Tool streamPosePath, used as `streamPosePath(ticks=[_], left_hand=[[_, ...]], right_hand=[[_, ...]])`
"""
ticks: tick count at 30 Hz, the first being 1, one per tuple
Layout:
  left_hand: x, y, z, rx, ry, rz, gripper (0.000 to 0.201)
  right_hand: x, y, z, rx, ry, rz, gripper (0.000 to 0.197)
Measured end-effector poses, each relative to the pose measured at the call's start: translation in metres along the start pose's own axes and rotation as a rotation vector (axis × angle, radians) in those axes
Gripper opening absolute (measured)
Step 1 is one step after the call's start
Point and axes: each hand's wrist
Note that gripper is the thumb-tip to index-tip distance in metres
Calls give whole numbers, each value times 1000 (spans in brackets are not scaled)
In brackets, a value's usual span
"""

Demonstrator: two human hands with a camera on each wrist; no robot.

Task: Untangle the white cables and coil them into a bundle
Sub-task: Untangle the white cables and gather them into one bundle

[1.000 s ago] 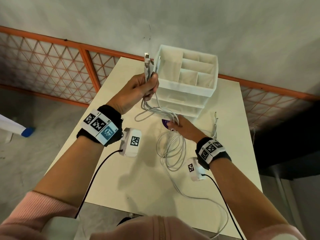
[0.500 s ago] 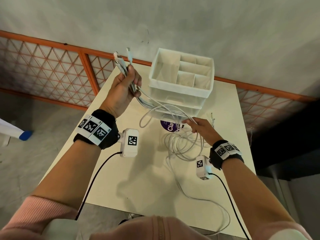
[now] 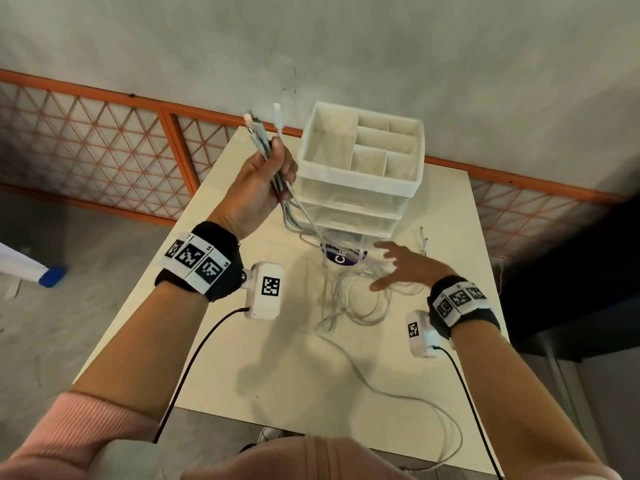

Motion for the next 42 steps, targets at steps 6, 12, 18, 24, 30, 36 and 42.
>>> streamPosePath(ticks=[6,12,18,24,30,36,42], left_hand=[[-11,-21,22,129,-182,-3,37],[-17,-29,29,127,-186,-32,35],[-21,-19,33,71,-153,18,37],[-22,2,27,-25,-9,31,40],[-19,6,25,22,28,90,41],[-15,14,26,60,100,149,40],[-17,8,28,25,106,150,41]], right_hand=[[-26,-85,-25,288,-13,-327,87],[-40,-118,1,332,-84,-444,33],[-33,-108,28,295,41,-379,33],[-18,-54,29,236,130,-311,30],[-20,-24,35,290,86,-213,73],[-25,9,40,-208,30,-135,69],[-36,36,52,-406,70,101,80]])
Point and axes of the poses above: each hand's wrist, its own x-axis towards the middle knuckle, its own z-axis out of the palm, y = z × x, and after that the axes turned 15 degrees about y, right-handed
